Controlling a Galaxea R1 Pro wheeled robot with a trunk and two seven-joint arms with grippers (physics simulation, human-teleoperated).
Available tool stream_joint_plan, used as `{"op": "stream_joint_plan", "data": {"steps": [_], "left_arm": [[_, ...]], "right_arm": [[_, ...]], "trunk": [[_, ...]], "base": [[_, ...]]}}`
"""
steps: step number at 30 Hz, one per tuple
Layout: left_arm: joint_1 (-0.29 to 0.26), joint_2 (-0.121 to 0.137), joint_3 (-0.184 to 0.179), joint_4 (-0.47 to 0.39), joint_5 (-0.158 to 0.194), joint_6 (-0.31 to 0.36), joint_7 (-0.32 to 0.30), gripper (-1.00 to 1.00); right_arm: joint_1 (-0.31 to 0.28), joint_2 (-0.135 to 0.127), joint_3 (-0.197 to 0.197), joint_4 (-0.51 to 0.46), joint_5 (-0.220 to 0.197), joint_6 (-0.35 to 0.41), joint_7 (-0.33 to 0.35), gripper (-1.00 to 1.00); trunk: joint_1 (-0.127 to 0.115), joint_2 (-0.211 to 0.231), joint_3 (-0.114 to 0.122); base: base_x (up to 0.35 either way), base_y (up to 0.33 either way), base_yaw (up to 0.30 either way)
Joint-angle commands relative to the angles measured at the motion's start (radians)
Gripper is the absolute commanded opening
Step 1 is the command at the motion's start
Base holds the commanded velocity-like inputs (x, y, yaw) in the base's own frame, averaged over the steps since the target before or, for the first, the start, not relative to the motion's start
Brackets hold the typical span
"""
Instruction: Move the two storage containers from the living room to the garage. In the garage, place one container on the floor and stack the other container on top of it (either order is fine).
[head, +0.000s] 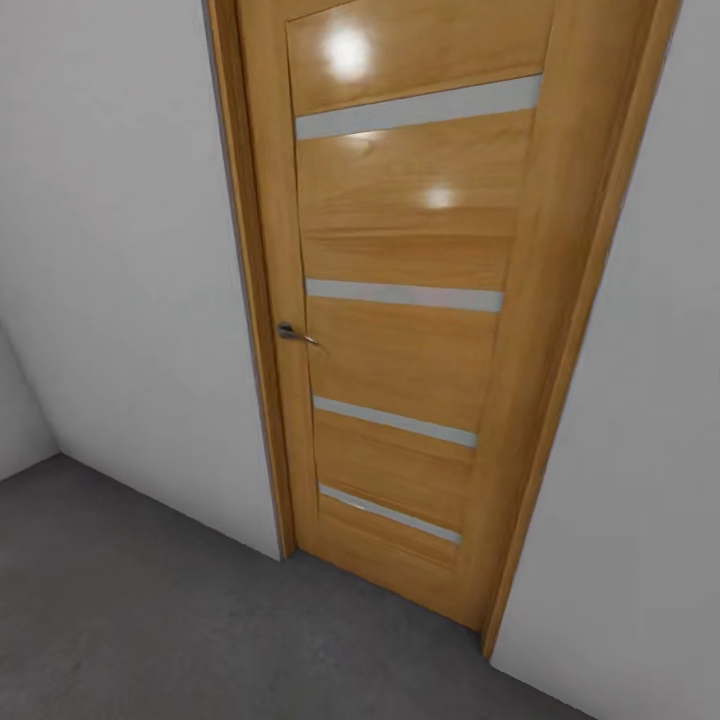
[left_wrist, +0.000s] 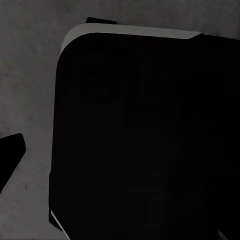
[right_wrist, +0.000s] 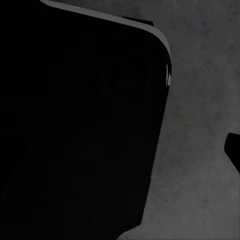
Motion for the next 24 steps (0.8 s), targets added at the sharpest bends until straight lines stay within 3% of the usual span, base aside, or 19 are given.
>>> {"op": "stream_joint_plan", "data": {"steps": [1,24], "left_arm": [[0.000,0.000,0.000,0.000,0.009,-0.003,0.000,1.00],[0.000,0.000,0.000,-0.001,0.009,-0.005,0.000,1.00]], "right_arm": [[0.000,0.000,-0.001,0.000,0.008,-0.002,0.000,1.00],[0.000,-0.005,0.000,0.000,0.010,-0.003,0.000,1.00]], "trunk": [[0.001,0.000,-0.001],[0.001,0.000,-0.001]], "base": [[0.312,0.187,-0.079],[0.299,0.217,-0.009]]}}
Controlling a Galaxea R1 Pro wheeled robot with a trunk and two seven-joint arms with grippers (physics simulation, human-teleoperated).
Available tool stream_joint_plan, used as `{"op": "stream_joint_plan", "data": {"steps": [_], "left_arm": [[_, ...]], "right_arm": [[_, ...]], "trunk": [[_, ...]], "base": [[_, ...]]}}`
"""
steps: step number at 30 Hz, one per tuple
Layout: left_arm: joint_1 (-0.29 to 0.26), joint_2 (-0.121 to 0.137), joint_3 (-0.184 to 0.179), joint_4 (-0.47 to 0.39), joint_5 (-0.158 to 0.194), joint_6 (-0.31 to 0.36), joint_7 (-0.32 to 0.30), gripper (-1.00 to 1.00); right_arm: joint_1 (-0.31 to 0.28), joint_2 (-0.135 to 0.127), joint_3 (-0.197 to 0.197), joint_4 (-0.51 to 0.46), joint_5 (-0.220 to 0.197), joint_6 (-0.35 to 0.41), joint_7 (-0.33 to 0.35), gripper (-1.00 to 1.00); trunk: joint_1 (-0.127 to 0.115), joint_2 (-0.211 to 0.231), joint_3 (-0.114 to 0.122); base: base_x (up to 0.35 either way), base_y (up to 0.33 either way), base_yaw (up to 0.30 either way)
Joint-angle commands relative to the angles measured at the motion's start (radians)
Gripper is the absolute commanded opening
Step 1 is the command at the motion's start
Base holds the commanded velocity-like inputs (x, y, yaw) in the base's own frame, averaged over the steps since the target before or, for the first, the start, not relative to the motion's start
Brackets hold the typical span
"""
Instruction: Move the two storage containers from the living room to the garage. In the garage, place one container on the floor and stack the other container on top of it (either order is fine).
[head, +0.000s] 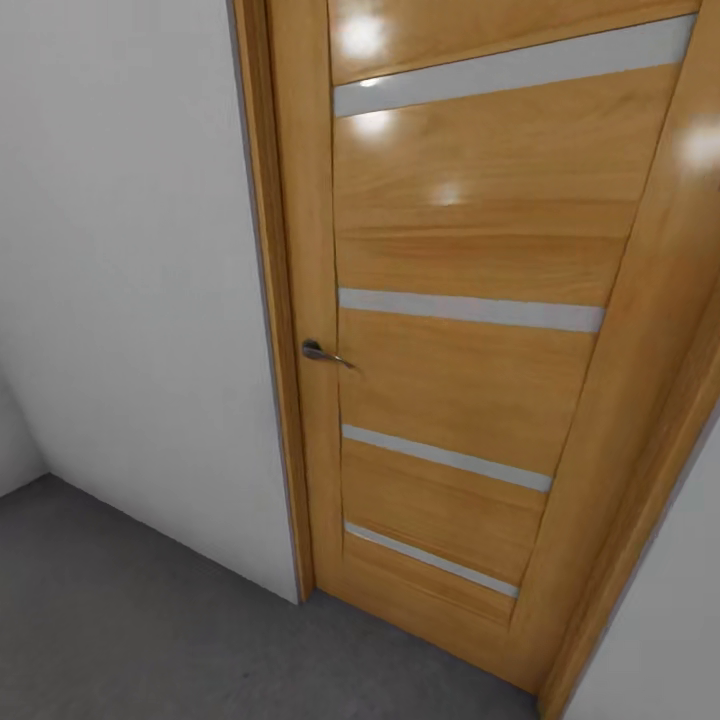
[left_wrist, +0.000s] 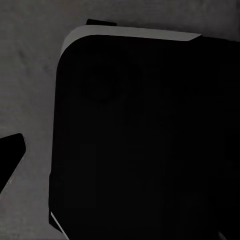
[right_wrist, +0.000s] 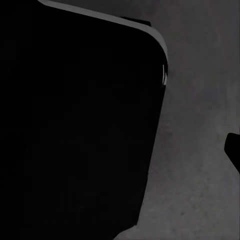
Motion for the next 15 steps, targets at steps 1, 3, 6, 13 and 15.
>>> {"op": "stream_joint_plan", "data": {"steps": [1,3,6,13,15], "left_arm": [[0.000,0.000,0.000,0.000,0.009,-0.002,0.000,1.00],[0.000,0.000,0.001,0.000,0.009,-0.002,0.000,1.00],[0.000,0.000,0.001,0.000,0.009,-0.003,0.000,1.00],[0.000,0.001,0.001,-0.001,0.009,-0.004,0.000,1.00],[0.000,0.001,0.001,-0.001,0.009,-0.004,0.000,1.00]], "right_arm": [[0.000,0.001,-0.002,0.000,0.007,-0.002,0.000,1.00],[0.000,0.003,-0.002,0.000,0.006,-0.003,0.000,1.00],[0.000,0.006,-0.003,0.000,0.006,-0.002,0.000,1.00],[0.000,0.006,-0.003,0.000,0.005,-0.001,0.000,1.00],[0.000,0.006,-0.003,0.000,0.005,-0.001,0.000,1.00]], "trunk": [[0.001,0.000,-0.001],[0.001,0.000,-0.001],[0.001,0.000,-0.001],[0.001,0.000,-0.001],[0.001,0.000,-0.001]], "base": [[0.296,0.222,-0.006],[0.296,0.222,-0.038],[0.296,0.222,-0.155],[0.199,0.143,-0.229],[0.052,0.037,-0.246]]}}
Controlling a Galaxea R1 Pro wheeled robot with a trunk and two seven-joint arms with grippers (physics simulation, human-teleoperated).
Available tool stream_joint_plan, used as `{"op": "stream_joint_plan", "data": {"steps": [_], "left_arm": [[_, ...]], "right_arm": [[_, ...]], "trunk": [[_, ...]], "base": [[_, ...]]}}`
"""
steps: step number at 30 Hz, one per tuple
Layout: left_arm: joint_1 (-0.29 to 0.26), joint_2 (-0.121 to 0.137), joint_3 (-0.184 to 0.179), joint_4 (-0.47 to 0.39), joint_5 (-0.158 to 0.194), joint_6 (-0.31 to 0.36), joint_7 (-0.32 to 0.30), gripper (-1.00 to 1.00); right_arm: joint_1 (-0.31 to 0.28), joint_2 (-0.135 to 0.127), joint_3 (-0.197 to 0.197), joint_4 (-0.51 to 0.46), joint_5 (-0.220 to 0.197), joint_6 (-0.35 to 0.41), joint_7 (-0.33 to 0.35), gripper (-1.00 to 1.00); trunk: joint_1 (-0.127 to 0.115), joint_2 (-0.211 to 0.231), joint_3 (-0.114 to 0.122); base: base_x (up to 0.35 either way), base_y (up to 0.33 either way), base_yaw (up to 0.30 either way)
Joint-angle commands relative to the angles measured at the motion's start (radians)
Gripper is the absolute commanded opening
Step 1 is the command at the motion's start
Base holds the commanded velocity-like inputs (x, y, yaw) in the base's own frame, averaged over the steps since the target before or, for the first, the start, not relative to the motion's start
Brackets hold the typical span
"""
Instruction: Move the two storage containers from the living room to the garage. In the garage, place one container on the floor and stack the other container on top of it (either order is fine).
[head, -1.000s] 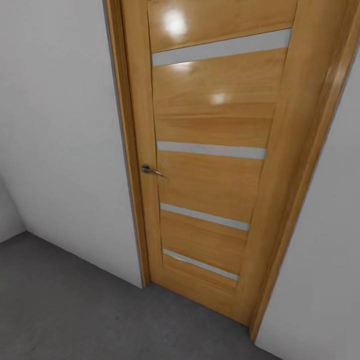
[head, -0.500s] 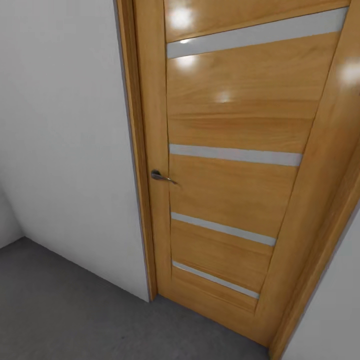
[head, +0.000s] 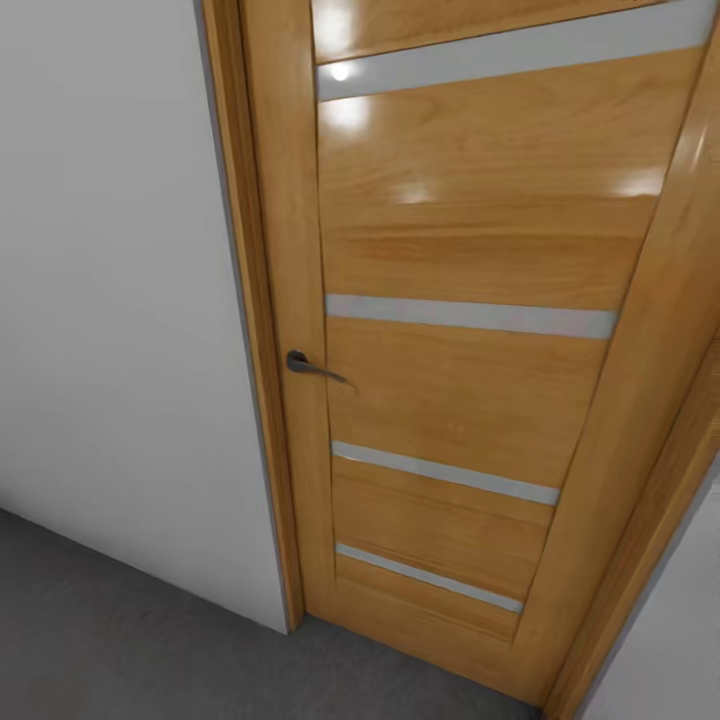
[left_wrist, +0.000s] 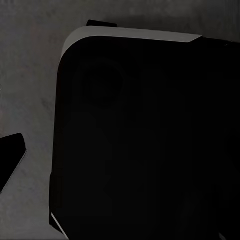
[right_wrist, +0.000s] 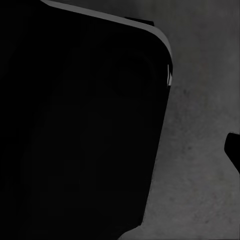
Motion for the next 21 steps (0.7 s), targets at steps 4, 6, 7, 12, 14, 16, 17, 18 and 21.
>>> {"op": "stream_joint_plan", "data": {"steps": [4,6,7,12,14,16,17,18,21], "left_arm": [[0.000,-0.001,0.001,0.000,0.009,-0.004,0.000,1.00],[0.000,-0.001,0.001,0.000,0.009,-0.004,0.000,1.00],[0.000,-0.001,0.001,0.000,0.009,-0.004,0.000,1.00],[0.000,-0.001,0.000,-0.001,0.009,-0.004,0.000,1.00],[0.000,-0.001,0.000,-0.001,0.009,-0.004,0.000,1.00],[0.000,-0.001,0.000,-0.001,0.009,-0.004,0.000,1.00],[0.000,-0.001,0.000,-0.001,0.009,-0.004,0.000,1.00],[0.000,-0.001,0.000,-0.001,0.009,-0.004,0.000,1.00],[0.000,-0.001,0.000,-0.001,0.009,-0.004,0.000,1.00]], "right_arm": [[0.000,-0.002,-0.002,0.000,0.008,-0.002,0.000,1.00],[0.000,-0.002,-0.002,0.000,0.008,-0.002,0.000,1.00],[0.000,-0.002,-0.002,0.000,0.008,-0.002,0.000,1.00],[0.000,-0.002,-0.002,0.000,0.008,-0.002,0.000,1.00],[0.000,-0.002,-0.002,0.000,0.008,-0.002,0.000,1.00],[0.000,-0.002,-0.001,0.000,0.008,-0.002,0.000,1.00],[0.000,-0.002,-0.002,0.000,0.008,-0.002,0.000,1.00],[0.000,-0.002,-0.002,0.000,0.008,-0.002,0.000,1.00],[0.000,-0.002,-0.002,0.000,0.008,-0.002,0.000,1.00]], "trunk": [[0.000,0.000,-0.001],[0.000,0.000,-0.001],[0.000,0.000,-0.001],[0.000,0.000,-0.001],[0.000,0.000,-0.001],[0.000,0.000,-0.001],[0.000,0.000,-0.001],[0.000,0.000,-0.001],[0.000,0.000,-0.001]], "base": [[0.017,0.012,-0.249],[0.005,0.003,-0.249],[0.003,0.002,-0.249],[0.001,0.001,-0.249],[0.000,0.000,-0.249],[0.000,0.000,-0.250],[0.000,0.000,-0.250],[0.000,0.000,-0.250],[0.000,0.000,-0.250]]}}
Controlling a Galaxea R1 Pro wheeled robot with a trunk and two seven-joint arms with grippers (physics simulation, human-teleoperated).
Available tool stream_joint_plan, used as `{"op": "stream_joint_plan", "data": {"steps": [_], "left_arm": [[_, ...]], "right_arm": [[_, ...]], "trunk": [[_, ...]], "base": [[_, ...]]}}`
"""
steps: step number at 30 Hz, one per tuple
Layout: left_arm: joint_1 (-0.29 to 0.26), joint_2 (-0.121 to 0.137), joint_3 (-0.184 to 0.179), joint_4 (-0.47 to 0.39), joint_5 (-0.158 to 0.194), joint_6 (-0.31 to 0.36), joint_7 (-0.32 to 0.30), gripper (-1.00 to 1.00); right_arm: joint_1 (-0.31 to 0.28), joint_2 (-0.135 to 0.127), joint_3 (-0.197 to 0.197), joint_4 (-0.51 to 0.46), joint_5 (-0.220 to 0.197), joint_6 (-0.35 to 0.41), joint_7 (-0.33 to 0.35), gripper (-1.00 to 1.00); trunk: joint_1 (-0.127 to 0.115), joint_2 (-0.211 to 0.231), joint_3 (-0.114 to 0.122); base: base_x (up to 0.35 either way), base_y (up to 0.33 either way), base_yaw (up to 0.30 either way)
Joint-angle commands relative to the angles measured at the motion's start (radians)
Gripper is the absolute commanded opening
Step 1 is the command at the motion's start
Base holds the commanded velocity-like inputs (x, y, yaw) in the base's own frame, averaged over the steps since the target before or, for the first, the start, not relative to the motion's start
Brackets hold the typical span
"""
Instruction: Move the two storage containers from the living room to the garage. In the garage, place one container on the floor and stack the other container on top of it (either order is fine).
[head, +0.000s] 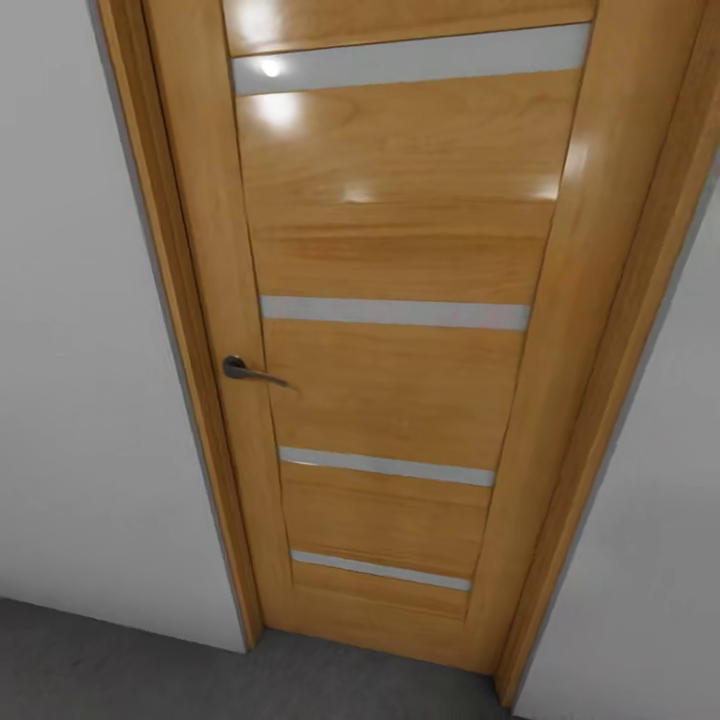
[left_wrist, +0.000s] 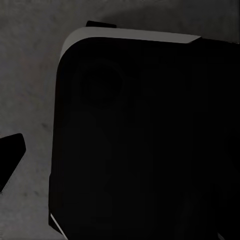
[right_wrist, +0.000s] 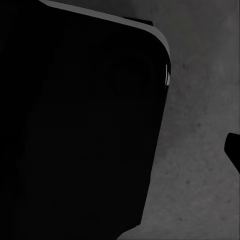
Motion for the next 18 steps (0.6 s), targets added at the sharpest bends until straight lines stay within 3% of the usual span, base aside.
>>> {"op": "stream_joint_plan", "data": {"steps": [1,7,18], "left_arm": [[0.000,0.000,0.000,0.000,0.009,-0.003,0.000,1.00],[0.000,0.000,0.001,-0.001,0.009,-0.003,0.000,1.00],[0.000,-0.001,0.002,0.000,0.009,-0.003,0.000,1.00]], "right_arm": [[0.000,0.000,-0.002,0.000,0.008,-0.002,0.000,1.00],[0.000,-0.001,-0.001,0.000,0.008,-0.002,0.000,1.00],[0.000,-0.006,-0.001,0.000,0.008,-0.002,0.000,1.00]], "trunk": [[0.000,0.000,-0.001],[0.000,0.000,-0.001],[0.000,0.000,-0.001]], "base": [[0.000,0.000,-0.250],[0.000,0.000,-0.194],[0.004,0.008,-0.014]]}}
